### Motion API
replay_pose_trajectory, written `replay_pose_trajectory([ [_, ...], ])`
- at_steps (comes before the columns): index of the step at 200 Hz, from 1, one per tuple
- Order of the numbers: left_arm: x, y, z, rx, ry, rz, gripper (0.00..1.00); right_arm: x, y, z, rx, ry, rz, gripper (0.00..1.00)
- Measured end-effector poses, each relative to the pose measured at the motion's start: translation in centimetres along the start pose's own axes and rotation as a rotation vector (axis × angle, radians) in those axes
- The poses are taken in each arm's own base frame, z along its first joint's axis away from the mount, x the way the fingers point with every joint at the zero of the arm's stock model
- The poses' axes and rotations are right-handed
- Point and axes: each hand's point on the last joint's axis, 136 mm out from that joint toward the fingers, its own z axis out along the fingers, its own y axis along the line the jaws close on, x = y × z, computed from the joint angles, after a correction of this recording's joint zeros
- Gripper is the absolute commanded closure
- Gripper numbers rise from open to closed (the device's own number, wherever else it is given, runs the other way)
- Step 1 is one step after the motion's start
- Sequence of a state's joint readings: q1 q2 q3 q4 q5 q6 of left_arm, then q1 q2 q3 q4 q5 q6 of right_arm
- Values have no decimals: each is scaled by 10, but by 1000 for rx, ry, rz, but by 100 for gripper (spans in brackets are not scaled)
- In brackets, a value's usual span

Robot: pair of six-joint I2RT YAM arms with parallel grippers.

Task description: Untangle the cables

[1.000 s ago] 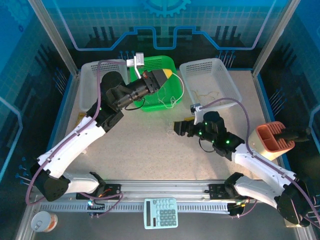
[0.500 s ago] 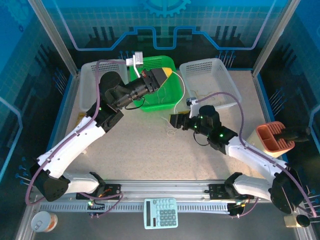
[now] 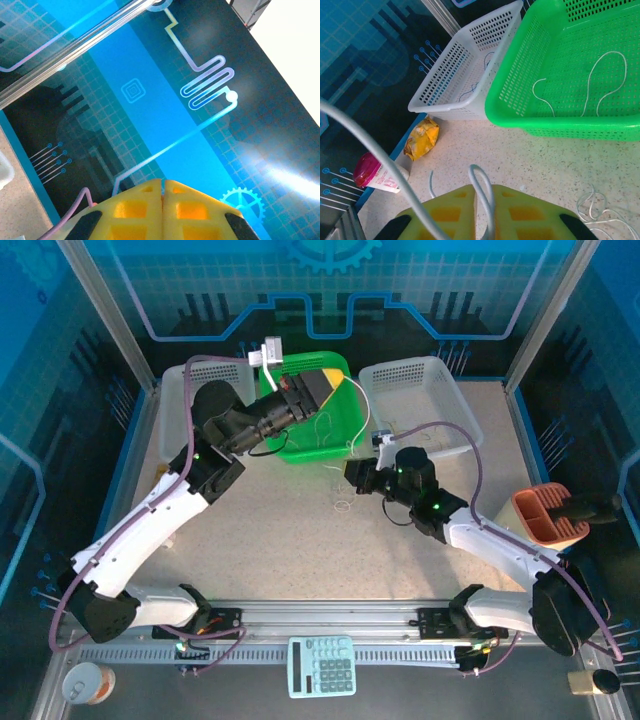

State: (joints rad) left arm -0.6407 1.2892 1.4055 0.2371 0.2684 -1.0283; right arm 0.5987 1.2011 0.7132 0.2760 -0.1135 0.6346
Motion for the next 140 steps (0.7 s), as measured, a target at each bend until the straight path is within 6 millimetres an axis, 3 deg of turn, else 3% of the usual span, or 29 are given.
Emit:
replay_pose_trajectory([
  [26, -3, -3, 0, -4, -9, 19, 100, 9, -7, -1, 8, 9, 2, 100],
  [47, -13, -18, -2, 3, -31, 69, 100, 25, -17, -3, 25, 32, 8, 100],
  [90, -54, -56, -11, 29, -124, 187, 100, 59, -38, -12, 65, 80, 22, 100],
  [116, -71, -51, -9, -3, -148, 198, 100, 54, -34, -16, 50, 50, 18, 100],
  [140, -74, -43, -3, -18, -148, 195, 100, 55, -35, -18, 54, 46, 17, 100],
])
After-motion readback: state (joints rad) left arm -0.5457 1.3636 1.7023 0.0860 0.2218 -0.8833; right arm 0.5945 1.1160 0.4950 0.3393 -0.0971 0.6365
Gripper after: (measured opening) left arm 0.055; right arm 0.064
